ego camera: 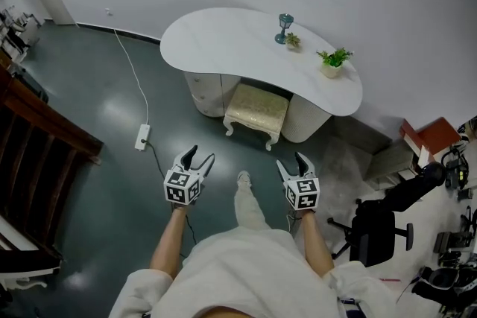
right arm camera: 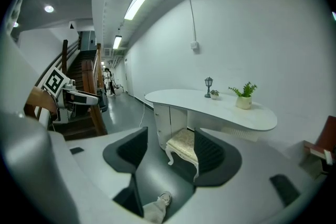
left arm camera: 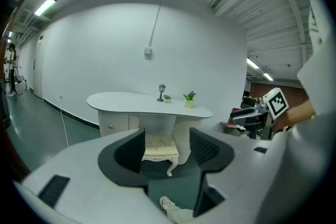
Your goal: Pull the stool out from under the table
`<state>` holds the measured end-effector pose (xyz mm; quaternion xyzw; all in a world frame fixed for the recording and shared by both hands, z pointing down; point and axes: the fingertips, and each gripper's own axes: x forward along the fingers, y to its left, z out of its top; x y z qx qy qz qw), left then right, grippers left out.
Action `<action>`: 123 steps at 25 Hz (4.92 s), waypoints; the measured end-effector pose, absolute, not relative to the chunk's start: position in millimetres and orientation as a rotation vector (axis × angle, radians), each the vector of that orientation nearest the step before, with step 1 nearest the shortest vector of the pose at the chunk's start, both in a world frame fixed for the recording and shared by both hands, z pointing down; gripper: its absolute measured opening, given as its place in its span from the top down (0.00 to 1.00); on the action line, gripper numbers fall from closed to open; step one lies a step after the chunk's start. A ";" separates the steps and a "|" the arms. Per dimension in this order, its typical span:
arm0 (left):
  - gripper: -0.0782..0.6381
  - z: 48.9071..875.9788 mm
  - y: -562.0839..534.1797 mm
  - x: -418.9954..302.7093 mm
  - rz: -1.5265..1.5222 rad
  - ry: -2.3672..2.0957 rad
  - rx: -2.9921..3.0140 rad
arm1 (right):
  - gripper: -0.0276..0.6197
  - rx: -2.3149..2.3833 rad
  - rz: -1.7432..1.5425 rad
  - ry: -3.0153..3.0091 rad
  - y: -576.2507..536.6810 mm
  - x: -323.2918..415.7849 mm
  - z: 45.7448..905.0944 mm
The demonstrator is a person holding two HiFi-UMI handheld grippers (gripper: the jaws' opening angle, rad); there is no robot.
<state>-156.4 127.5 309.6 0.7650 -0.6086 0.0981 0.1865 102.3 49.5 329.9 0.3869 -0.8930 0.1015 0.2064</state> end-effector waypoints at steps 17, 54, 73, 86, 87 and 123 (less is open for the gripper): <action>0.52 293.7 -96.6 -227.0 0.317 -1.736 2.117 | 0.57 1.047 0.360 -2.528 -181.4 20.2 323.7; 0.52 413.8 -155.6 -264.1 0.495 -1.186 2.299 | 0.57 1.541 0.650 -2.100 -104.8 46.2 405.1; 0.52 614.1 -138.3 -233.4 0.586 -1.279 2.179 | 0.57 1.378 0.683 -2.155 -108.4 87.1 619.9; 0.52 787.9 -153.8 -225.1 0.595 -1.229 2.161 | 0.56 1.348 0.695 -2.112 -125.9 83.8 788.9; 0.52 800.7 -154.6 -225.4 0.596 -1.226 2.163 | 0.56 1.357 0.696 -2.107 -128.6 84.6 802.1; 0.47 972.6 -297.6 -218.2 0.562 -1.327 2.263 | 0.52 1.413 0.588 -2.100 -293.6 83.5 987.9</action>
